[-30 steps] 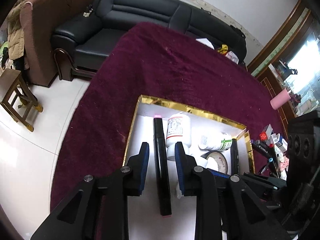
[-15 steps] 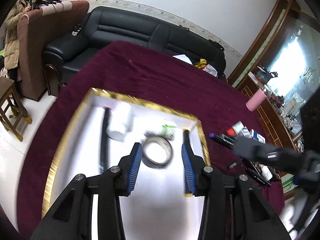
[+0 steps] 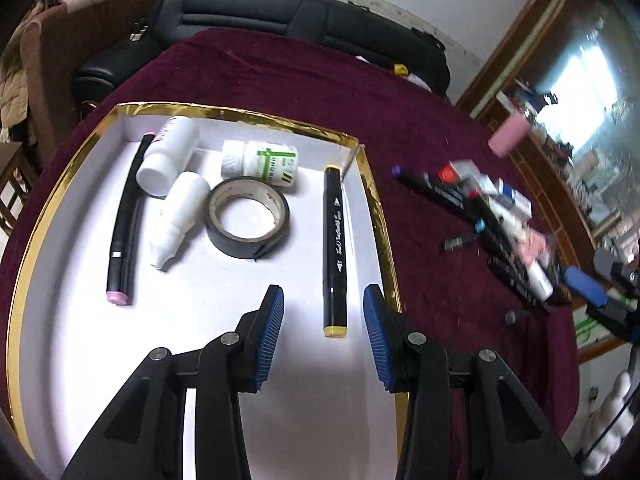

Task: Organize objects
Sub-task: 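Return left gripper to the table and grasp another black marker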

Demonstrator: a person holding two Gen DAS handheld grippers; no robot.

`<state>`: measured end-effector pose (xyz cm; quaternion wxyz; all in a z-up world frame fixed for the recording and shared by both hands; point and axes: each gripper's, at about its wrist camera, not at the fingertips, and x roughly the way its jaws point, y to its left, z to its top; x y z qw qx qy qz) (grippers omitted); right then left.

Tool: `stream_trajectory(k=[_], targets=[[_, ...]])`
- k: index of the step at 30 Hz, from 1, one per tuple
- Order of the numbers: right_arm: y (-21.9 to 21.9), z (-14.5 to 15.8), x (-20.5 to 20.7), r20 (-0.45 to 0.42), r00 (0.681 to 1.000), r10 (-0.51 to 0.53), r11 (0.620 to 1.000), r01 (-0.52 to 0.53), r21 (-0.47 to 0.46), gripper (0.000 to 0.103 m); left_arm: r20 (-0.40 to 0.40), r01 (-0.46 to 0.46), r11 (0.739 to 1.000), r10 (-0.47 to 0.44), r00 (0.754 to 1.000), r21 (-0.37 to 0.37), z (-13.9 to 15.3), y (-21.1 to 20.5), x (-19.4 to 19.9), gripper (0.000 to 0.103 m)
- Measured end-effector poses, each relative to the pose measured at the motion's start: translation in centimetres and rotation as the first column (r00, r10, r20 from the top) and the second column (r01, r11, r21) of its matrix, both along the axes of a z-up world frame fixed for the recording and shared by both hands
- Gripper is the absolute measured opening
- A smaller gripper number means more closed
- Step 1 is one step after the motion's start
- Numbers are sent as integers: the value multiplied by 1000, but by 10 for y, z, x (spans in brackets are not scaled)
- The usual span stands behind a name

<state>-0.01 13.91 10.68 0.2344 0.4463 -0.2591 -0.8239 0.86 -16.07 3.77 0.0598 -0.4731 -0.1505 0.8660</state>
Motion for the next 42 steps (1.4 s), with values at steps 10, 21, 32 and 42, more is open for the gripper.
stream_trajectory(k=[10, 21, 32, 42], targets=[[90, 6, 50, -98, 981, -168, 981, 177, 86, 62, -140, 151, 984, -137, 981, 90, 62, 48, 25, 55], [87, -47, -31, 68, 990, -124, 984, 114, 134, 67, -11, 229, 971, -229, 973, 72, 34, 123, 5, 55], [53, -73, -22, 158, 980, 116, 986, -94, -140, 67, 28, 193, 977, -196, 980, 85, 22, 115, 4, 55], [108, -62, 15, 114, 991, -64, 996, 71, -54, 67, 51, 309, 940, -305, 951, -143, -1, 180, -18, 55]])
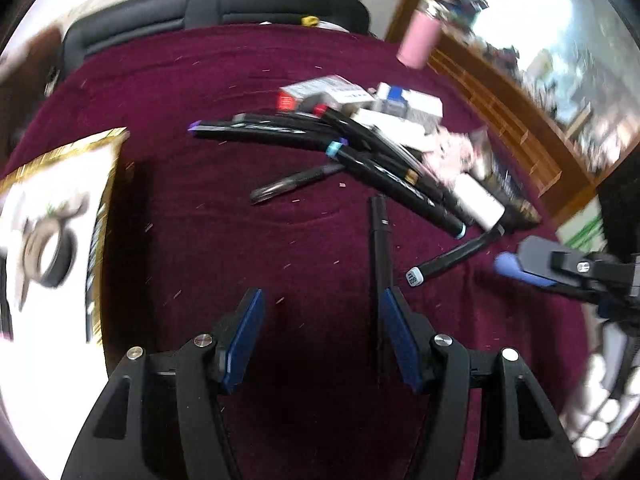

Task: Organize objects
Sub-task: 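Return left gripper to the table and grasp another black marker, then grasp a black marker with the right gripper while left holds its marker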

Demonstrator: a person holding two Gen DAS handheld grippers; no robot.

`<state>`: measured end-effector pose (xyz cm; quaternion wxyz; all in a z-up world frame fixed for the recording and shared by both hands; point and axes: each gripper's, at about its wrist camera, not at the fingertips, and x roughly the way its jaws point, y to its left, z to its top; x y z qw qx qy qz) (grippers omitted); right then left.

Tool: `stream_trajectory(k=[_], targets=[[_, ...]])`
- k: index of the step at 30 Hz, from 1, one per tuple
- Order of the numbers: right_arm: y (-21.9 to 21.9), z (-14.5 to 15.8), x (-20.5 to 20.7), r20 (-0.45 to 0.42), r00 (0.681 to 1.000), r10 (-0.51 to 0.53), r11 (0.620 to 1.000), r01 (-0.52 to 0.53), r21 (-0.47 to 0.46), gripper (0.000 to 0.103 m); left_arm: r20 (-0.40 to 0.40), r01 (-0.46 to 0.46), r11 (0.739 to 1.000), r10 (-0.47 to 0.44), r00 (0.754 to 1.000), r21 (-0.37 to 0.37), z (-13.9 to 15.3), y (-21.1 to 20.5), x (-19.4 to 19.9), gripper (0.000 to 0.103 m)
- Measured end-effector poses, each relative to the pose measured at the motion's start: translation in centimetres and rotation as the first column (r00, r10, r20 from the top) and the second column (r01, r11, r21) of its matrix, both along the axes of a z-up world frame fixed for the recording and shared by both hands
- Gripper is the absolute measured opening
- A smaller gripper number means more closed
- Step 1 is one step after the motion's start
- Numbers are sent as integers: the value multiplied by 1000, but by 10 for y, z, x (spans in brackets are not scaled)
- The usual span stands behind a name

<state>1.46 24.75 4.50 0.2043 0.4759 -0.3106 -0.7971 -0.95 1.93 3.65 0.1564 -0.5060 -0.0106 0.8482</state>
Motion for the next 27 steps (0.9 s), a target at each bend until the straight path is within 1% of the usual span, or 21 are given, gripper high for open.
stream_trajectory(k=[4, 7, 13, 17, 19, 20, 21, 22, 24, 27], targets=[[18, -2, 11, -1, 999, -43, 999, 43, 6, 67, -30, 59, 994, -62, 998, -97, -10, 32, -3, 54], [25, 1, 14, -7, 998, -57, 998, 57, 17, 67, -31, 73, 988, -78, 996, -137, -19, 43, -8, 54], [22, 6, 16, -33, 998, -44, 998, 46, 47, 67, -55, 83, 981, -94, 994, -178, -24, 49, -11, 54], [13, 7, 15, -43, 999, -33, 998, 35, 53, 67, -68, 96, 980, -109, 992, -175, -24, 50, -11, 53], [9, 7, 14, -47, 998, -29, 997, 32, 71, 67, -74, 100, 980, -114, 991, -172, -24, 49, -10, 44], [8, 8, 14, -47, 999, -26, 996, 30, 80, 67, -75, 102, 980, -116, 990, -171, -23, 49, -10, 32], [6, 8, 13, -49, 999, -21, 996, 25, 89, 67, -75, 106, 980, -120, 990, -168, -22, 49, -10, 15], [4, 8, 12, -49, 999, -13, 995, 18, 100, 67, -72, 111, 978, -125, 989, -175, -21, 49, -9, 11], [1, 10, 10, -50, 999, 2, 991, 4, 133, 67, -61, 129, 976, -141, 988, -174, -21, 47, -8, 11], [-5, 11, 6, -43, 999, 26, 983, -18, 185, 67, -47, 122, 983, -129, 991, -134, -20, 37, -4, 11]])
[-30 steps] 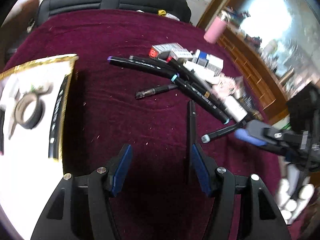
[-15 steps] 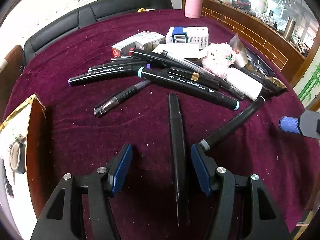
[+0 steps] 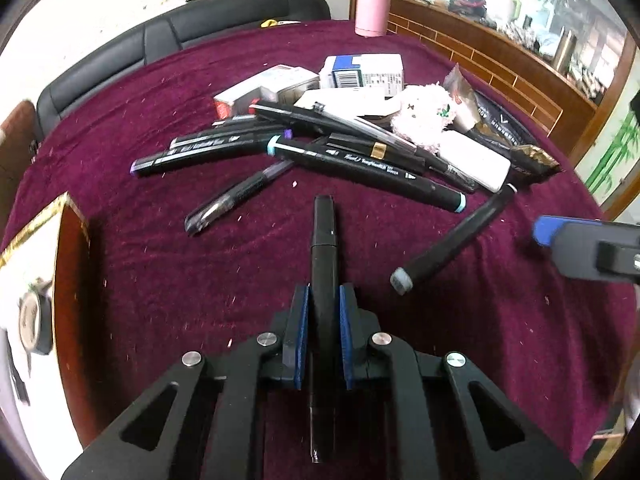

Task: Organize objects
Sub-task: 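Grasp a black marker with the right gripper while left holds its marker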

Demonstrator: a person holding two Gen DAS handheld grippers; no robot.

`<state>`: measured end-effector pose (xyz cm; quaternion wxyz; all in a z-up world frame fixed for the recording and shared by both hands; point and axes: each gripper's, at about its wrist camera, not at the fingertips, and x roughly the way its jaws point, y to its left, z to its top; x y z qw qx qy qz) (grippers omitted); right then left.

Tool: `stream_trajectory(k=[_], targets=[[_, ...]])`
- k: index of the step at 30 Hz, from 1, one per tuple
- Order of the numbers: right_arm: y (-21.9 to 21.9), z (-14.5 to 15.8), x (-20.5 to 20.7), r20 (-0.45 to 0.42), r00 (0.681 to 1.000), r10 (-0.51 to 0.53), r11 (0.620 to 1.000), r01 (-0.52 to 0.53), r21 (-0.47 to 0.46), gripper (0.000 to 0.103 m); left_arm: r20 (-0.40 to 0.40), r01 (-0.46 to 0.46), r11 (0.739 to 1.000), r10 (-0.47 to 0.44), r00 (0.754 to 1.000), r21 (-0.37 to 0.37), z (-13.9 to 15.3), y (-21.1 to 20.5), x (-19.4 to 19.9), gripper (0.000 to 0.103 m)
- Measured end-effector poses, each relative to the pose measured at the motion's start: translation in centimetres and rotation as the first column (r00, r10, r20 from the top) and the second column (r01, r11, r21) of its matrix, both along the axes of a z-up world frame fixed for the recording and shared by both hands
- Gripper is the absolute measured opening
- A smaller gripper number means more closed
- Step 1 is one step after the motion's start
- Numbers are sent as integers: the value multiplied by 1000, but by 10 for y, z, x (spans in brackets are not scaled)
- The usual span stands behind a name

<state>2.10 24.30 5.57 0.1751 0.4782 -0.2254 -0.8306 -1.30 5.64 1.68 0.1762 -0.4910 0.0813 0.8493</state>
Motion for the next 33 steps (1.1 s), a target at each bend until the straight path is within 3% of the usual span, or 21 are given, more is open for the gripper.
stream_trajectory(k=[4, 8, 11, 18, 23, 33], targets=[[-9, -5, -5, 39, 999, 16, 998, -19, 61, 67, 8, -35, 998, 35, 999, 55, 9, -25, 17, 11], [-3, -20, -12, 112, 990, -88, 996, 85, 38, 67, 0, -76, 993, 76, 997, 87, 17, -45, 30, 11], [-3, -37, -22, 202, 961, -188, 982, 185, 36, 67, -7, -88, 993, 88, 996, 83, 15, -49, 31, 11], [-24, -31, -41, 182, 908, -377, 917, 339, 207, 66, 14, -89, 991, 88, 996, 97, -1, -45, 34, 11], [-46, -31, -48, 105, 900, -423, 853, 357, 380, 65, 5, -116, 986, 116, 993, 116, -4, -44, 35, 11], [-25, -28, -61, 191, 803, -564, 804, 481, 350, 69, -18, -128, 982, 132, 991, 135, -5, -45, 36, 11]])
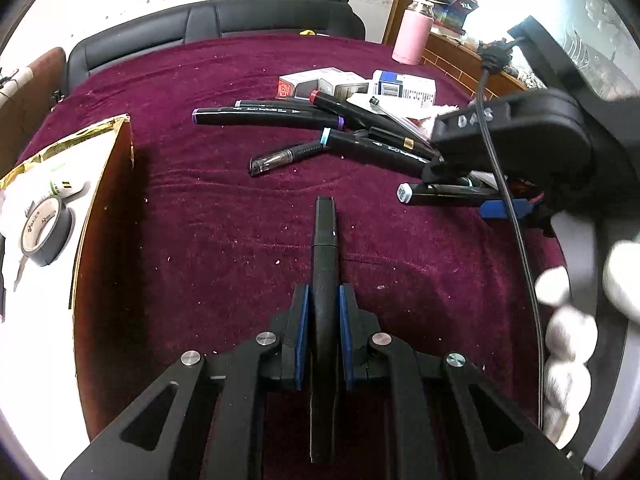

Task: Organize objects
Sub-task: 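Grasp a black marker with the right gripper while left holds its marker, then carry both markers into the gold-rimmed box and open both grippers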

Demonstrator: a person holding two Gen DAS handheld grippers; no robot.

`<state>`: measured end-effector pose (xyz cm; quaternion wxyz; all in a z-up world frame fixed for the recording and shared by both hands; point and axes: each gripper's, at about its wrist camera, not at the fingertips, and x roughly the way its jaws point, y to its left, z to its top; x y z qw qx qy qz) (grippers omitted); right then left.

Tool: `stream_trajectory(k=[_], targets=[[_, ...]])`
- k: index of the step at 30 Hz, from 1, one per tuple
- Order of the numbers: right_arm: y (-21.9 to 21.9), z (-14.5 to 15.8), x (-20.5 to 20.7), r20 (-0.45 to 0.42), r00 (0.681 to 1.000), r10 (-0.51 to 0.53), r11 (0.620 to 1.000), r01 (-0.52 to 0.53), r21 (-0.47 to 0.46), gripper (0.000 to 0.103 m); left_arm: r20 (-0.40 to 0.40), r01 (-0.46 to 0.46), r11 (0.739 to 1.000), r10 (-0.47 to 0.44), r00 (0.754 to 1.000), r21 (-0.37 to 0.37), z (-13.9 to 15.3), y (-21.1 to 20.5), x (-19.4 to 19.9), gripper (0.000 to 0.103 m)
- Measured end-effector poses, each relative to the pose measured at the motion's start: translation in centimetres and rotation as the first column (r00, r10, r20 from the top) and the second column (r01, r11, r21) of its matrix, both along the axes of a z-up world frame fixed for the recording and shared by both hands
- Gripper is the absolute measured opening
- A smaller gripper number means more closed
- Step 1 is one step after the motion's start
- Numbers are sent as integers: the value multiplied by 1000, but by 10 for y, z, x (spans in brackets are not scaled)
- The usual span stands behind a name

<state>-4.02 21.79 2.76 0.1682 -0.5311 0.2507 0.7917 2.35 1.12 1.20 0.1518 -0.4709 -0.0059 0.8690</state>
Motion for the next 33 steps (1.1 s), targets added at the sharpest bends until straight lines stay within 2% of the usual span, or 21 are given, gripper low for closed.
stream_trajectory(k=[2, 4, 6, 8, 9, 10, 11, 12, 13, 14, 17, 22, 27, 33], targets=[[9, 2, 4, -15, 996, -86, 994, 85, -68, 69, -2, -3, 1000, 3, 1000, 9, 0, -1, 0, 11], [7, 2, -1, 19, 995, -103, 993, 104, -61, 74, -4, -2, 1000, 2, 1000, 8, 0, -1, 1, 11], [-11, 0, -16, 100, 995, -11, 999, 6, 49, 79, -7, 1, 1000, -1, 1000, 2, 0, 0, 2, 11], [-29, -3, -20, 158, 985, 67, 982, -94, 167, 75, -16, 12, 1000, -12, 1000, -13, 0, 1, 4, 11], [-30, -2, -16, 145, 986, 87, 978, -113, 178, 73, -16, 14, 1000, -14, 1000, -8, 0, 0, 4, 11], [-29, -1, -12, 137, 985, 101, 976, -124, 177, 66, -12, 16, 1000, -16, 1000, 4, 0, -1, 5, 11], [-27, 2, -7, 135, 984, 113, 973, -137, 184, 50, -9, 19, 1000, -18, 1000, 13, 1, -3, 6, 11], [-23, 4, -1, 134, 983, 127, 971, -151, 185, 42, -6, 21, 999, -21, 1000, 24, 1, -4, 7, 11], [-19, 7, 6, 130, 982, 136, 970, -159, 183, 27, -2, 19, 999, -19, 1000, 41, 1, -6, 9, 11], [-13, 8, 14, 121, 982, 148, 972, -167, 168, 18, 0, 16, 998, -16, 1000, 56, 1, -8, 11, 11], [-3, 6, 33, 77, 982, 173, 977, -181, 110, 12, 4, 10, 996, -10, 1000, 84, 2, -12, 17, 11], [18, 7, 70, -3, 981, 195, 980, -195, -27, 12, 7, -3, 990, 2, 1000, 141, 13, -24, 31, 11], [32, 8, 100, -98, 969, 226, 957, -240, -166, 12, 3, -18, 985, 18, 1000, 172, 25, -35, 43, 11], [20, 31, 122, -186, 944, 273, 927, -310, -211, 13, 4, -55, 978, 55, 998, 201, 38, -56, 56, 11]])
